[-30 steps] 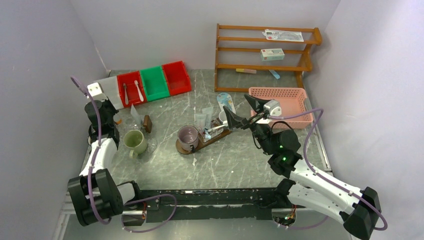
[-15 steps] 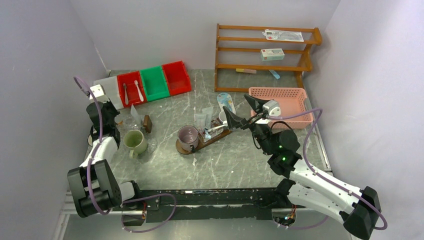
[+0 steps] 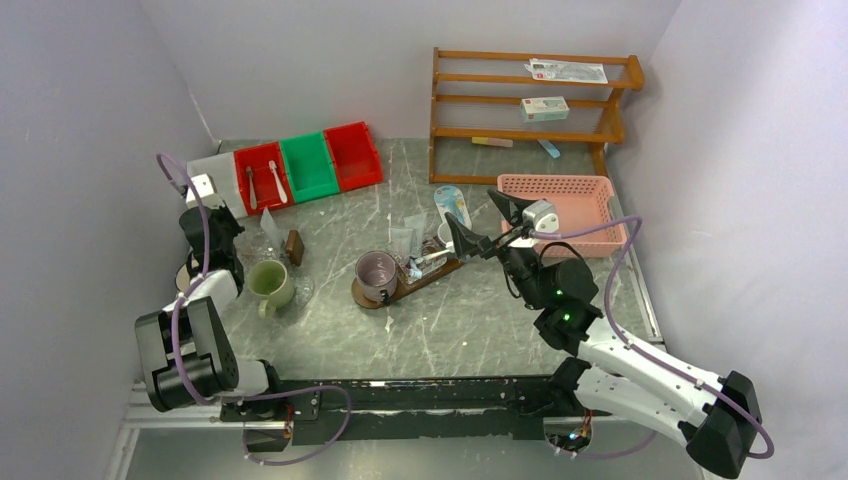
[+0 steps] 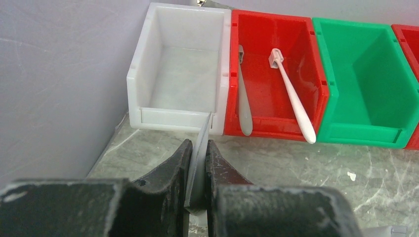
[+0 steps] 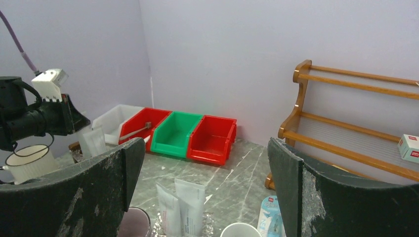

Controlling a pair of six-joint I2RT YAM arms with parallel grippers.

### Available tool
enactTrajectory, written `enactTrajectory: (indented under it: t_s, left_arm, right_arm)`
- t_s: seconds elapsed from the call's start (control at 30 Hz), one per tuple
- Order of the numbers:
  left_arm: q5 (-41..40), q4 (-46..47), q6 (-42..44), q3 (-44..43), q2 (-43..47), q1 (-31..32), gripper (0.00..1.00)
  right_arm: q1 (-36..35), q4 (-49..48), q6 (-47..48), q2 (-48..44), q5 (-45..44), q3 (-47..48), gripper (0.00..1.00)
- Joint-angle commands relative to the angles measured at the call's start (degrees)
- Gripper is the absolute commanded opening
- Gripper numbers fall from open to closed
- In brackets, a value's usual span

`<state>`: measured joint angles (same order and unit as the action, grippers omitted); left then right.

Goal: Prepare toiletry sets of a toothbrush and toothpaste on the tray
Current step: Place the toothpaste in the toothpaste holder.

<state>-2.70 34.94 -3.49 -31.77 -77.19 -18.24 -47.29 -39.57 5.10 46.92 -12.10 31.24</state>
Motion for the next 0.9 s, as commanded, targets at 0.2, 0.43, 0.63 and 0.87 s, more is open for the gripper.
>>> enactTrajectory:
  t_s: [0.2, 0.43, 0.63, 0.87]
  left_arm:
    - [0.10, 1.56, 0.34, -0.39, -1.37, -0.62, 0.14]
    - [-0.53, -0.77, 2.34, -0.10, 1.76, -0.10, 0.18]
    - [-0.20, -2.78, 2.78, -1.41, 1.65, 0.52, 0.31]
    - [-0.62, -3.48, 2.73, -1.69, 2.28, 0.93, 0.51]
  right_arm:
    - [-0.26, -1.23, 1.14, 0.11, -1.11, -0.33, 1.00]
    - [-0.26, -1.47, 1.31, 0.15, -1.04, -0.54, 1.00]
    - [-0.25, -1.08, 1.39, 0.02, -0.90, -0.39, 1.00]
    - [-0.26, -0.86, 1.49, 0.15, -1.05, -0.14, 1.00]
